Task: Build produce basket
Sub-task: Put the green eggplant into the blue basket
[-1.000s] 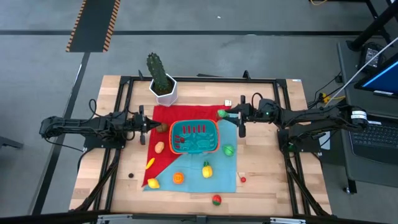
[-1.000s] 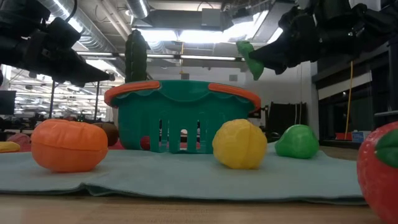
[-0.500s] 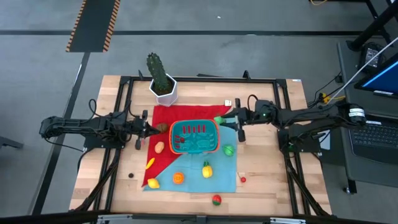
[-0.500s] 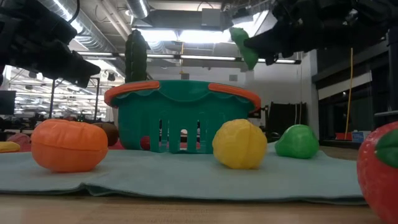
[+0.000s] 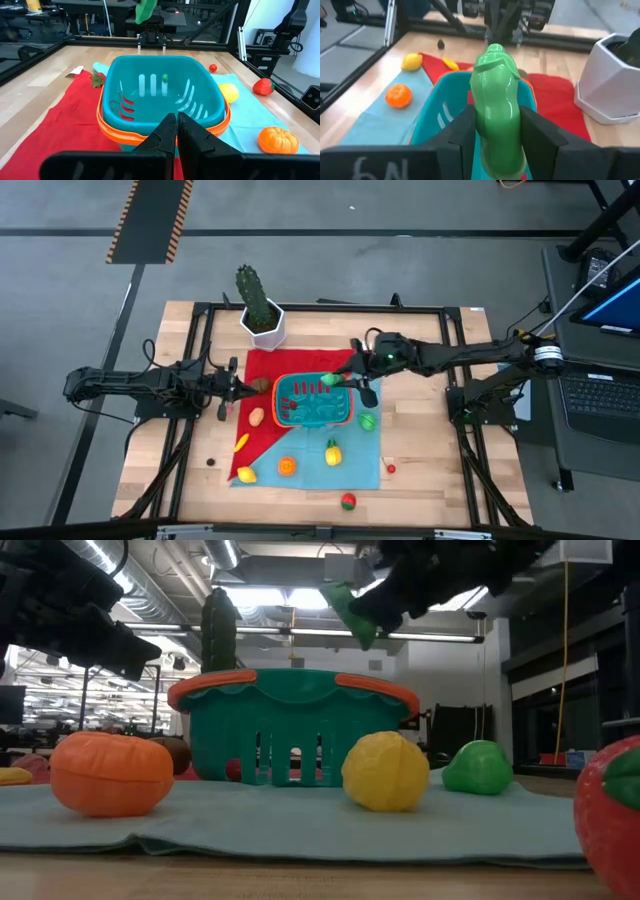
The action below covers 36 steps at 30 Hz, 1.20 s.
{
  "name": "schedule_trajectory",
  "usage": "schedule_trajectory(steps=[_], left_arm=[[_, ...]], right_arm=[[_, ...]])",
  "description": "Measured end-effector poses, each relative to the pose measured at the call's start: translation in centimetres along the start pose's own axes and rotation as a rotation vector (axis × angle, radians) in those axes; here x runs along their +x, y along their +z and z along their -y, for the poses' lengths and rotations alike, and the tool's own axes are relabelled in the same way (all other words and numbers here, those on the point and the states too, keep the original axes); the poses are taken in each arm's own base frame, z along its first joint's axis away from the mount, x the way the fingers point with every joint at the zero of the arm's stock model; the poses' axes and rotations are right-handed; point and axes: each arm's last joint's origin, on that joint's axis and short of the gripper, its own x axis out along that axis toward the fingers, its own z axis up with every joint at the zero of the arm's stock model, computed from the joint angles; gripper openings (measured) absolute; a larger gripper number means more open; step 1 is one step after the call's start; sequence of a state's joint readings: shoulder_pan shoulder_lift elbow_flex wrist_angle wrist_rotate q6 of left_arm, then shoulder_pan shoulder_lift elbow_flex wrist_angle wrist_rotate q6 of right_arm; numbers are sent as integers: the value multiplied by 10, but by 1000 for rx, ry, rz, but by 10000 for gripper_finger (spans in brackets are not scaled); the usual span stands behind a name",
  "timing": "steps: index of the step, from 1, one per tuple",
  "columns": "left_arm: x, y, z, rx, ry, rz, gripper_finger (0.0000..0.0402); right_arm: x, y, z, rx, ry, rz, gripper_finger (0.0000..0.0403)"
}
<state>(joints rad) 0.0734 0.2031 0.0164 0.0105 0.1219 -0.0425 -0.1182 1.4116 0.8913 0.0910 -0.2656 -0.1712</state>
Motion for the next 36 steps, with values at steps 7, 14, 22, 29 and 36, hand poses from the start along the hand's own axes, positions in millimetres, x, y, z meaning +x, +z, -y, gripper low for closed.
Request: schedule_trajectory(steps=[7, 14, 22, 29, 36], left_arm=[[0, 0, 0, 0, 0, 0, 8], [0, 0, 0, 1, 0, -1, 8], [0, 0, 0, 0, 1, -1, 8], [0, 0, 0, 0, 1, -1, 8], [0, 0, 0, -1, 0, -1, 8]], right_arm=[[15, 18, 4, -19, 23, -77, 129], [34, 13, -3, -8, -3, -145, 129], [60, 10, -21, -21, -35, -226, 129], [81, -1, -16, 15, -79, -322, 129], [102, -9, -13, 2, -64, -388, 129]])
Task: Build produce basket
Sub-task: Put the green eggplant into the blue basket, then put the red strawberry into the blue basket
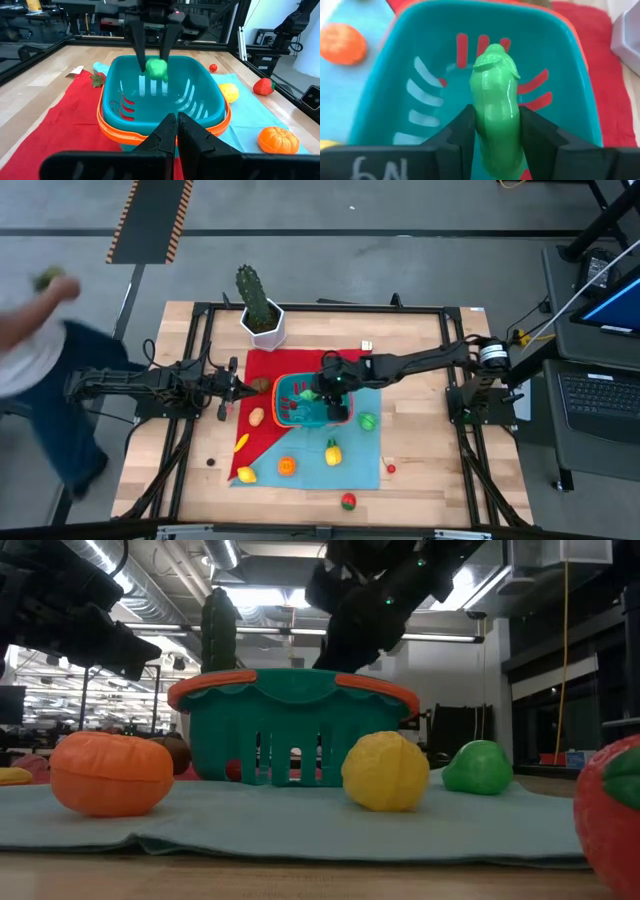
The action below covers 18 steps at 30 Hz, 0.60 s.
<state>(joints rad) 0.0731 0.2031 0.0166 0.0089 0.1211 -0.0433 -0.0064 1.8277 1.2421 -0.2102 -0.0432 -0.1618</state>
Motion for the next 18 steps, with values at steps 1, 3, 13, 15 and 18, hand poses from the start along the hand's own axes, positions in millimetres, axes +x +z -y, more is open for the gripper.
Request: schedule_trajectory(steps=[1, 3, 13, 15, 18], left_arm=[[0, 0, 0, 0, 0, 0, 8], [0, 0, 0, 0, 0, 0, 8], [0, 0, 0, -3, 0, 0, 8], [0, 0, 0, -3, 0, -1, 8], [0, 0, 0, -3, 0, -1, 8]], right_arm=[[2, 1, 0, -2, 0, -6, 129], [8, 3, 1, -2, 2, -20, 129], [22, 0, 1, 0, 14, -86, 185], [22, 1, 1, 0, 14, -86, 195], [21, 1, 1, -1, 14, -82, 200]])
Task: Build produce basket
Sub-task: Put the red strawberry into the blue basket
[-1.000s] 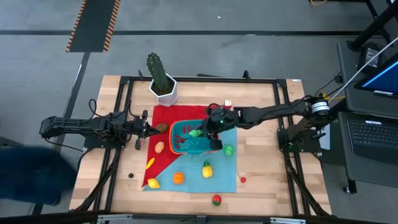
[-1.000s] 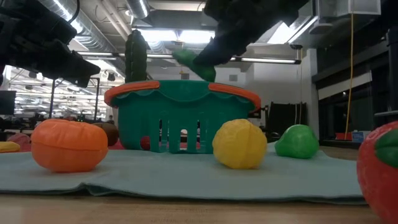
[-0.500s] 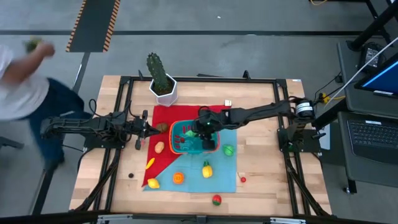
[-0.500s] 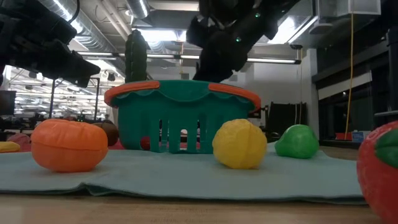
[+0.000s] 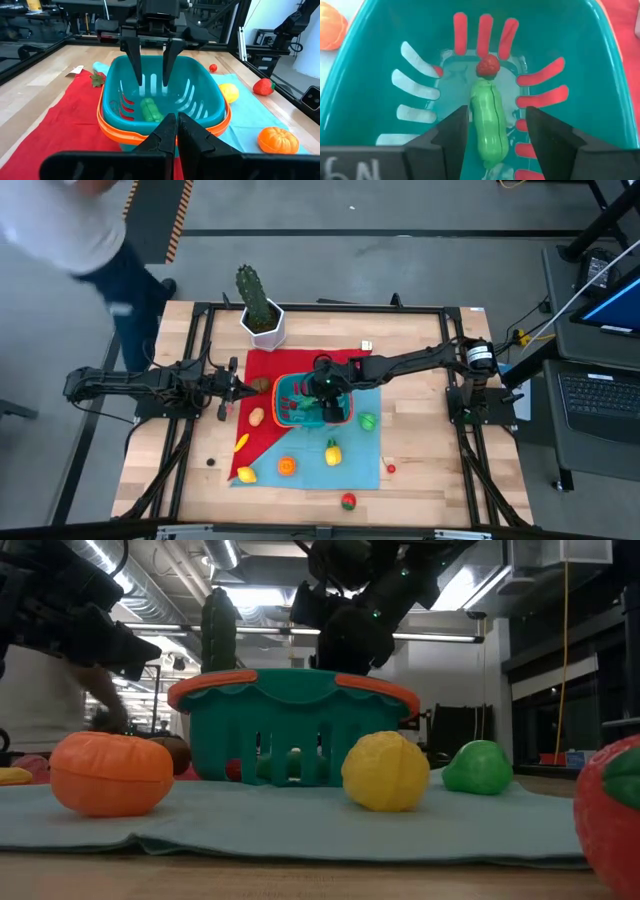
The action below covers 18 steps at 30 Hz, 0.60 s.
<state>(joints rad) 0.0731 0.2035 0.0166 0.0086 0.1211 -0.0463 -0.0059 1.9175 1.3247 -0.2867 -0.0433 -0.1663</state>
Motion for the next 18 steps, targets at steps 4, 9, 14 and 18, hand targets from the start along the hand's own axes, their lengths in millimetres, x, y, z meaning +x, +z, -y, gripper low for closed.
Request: schedule_trajectory(steps=[4, 9, 14, 18], left_arm=[[0, 0, 0, 0, 0, 0, 8], [0, 0, 0, 0, 0, 0, 8], [0, 0, 0, 0, 0, 0, 8], [0, 0, 0, -14, 1, 0, 8]], right_arm=[[0, 0, 0, -27, 2, 0, 196], [-12, 3, 1, -20, 0, 3, 188], [-44, 10, 5, 30, -13, 32, 176], [-71, 4, 11, 30, -31, 50, 168]])
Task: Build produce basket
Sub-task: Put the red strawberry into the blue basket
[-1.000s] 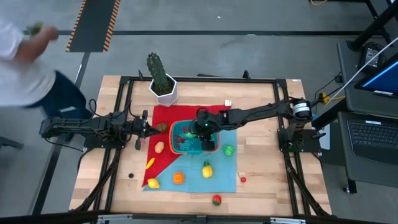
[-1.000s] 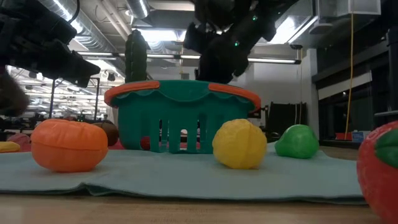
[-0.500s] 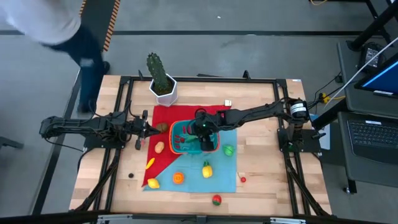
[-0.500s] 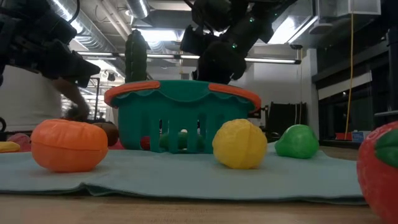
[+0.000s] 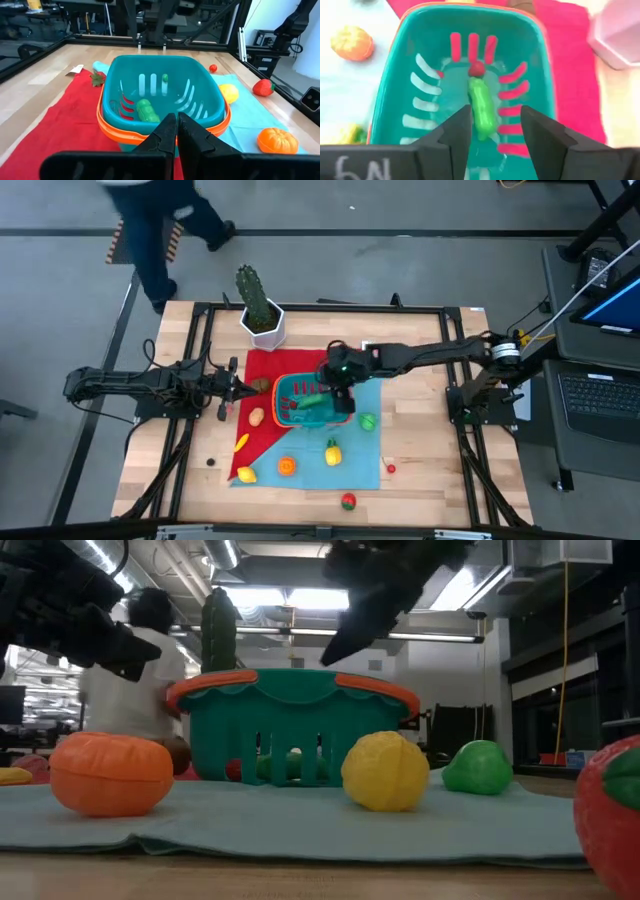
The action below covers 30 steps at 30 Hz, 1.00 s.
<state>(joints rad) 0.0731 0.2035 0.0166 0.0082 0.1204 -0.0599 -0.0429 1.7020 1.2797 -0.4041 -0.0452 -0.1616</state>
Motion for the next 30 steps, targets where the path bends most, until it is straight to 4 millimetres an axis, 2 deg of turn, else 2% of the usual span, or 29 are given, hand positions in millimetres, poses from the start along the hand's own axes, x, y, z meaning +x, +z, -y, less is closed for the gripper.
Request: schedule_trajectory(steps=[3, 9, 17, 26, 30], left_arm=[[0, 0, 0, -27, 1, 0, 8], [0, 0, 0, -41, 9, 0, 8], [0, 0, -2, -45, 57, 1, 8], [0, 0, -4, -44, 141, 8, 8], [0, 0, -4, -44, 143, 11, 8]], right_arm=[[-13, -14, 5, 13, -24, 48, 165], [-27, -59, 11, 38, -90, 219, 164], [-48, -108, 5, 66, -131, 404, 164], [-60, -165, -3, 142, -89, 582, 164], [-61, -180, -6, 137, -97, 619, 164]])
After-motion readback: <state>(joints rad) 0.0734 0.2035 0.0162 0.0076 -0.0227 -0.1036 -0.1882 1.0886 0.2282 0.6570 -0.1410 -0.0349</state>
